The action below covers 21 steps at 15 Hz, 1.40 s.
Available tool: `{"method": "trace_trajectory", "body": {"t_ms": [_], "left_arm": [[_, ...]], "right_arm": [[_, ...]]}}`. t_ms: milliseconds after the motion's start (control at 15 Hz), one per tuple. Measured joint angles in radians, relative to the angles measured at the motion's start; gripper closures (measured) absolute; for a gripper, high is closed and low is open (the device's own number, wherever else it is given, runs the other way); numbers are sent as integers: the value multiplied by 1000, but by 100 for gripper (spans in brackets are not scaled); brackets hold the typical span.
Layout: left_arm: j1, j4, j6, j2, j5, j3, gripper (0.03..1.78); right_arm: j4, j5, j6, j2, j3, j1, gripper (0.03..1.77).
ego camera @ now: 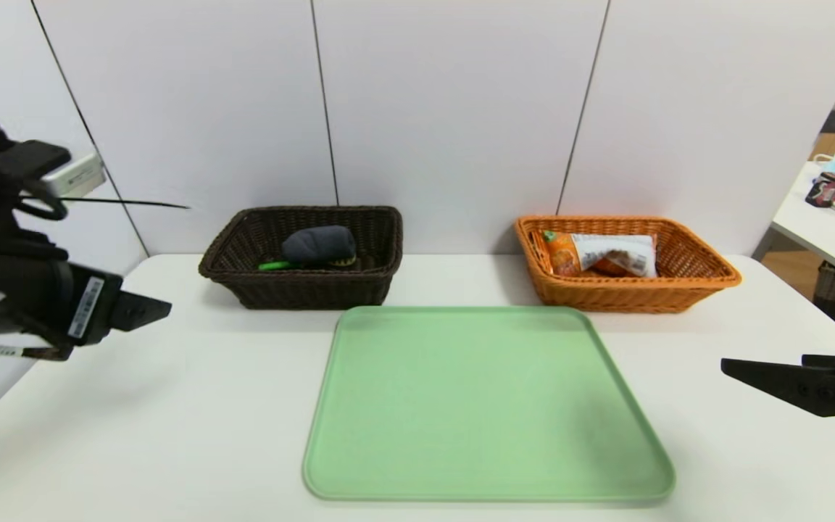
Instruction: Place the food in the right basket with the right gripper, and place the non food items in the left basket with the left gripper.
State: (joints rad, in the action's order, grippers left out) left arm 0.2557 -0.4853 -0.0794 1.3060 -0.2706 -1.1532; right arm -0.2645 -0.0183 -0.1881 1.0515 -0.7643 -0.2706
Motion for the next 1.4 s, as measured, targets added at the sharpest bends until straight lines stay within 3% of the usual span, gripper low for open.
{"method": "trace_trajectory", "body": {"t_ms": [333, 867, 1400], "left_arm": [[0, 2, 59, -234, -9, 212, 12], [-33, -3, 15, -487, -50, 409, 12], [-160, -4, -36, -756, -49, 587, 12]], "right_arm": [[-52, -2, 31, -108, 22, -5, 10], [-139, -4, 36, -272, 47, 4, 10], [-256, -7, 103, -483, 63, 143, 10]]}}
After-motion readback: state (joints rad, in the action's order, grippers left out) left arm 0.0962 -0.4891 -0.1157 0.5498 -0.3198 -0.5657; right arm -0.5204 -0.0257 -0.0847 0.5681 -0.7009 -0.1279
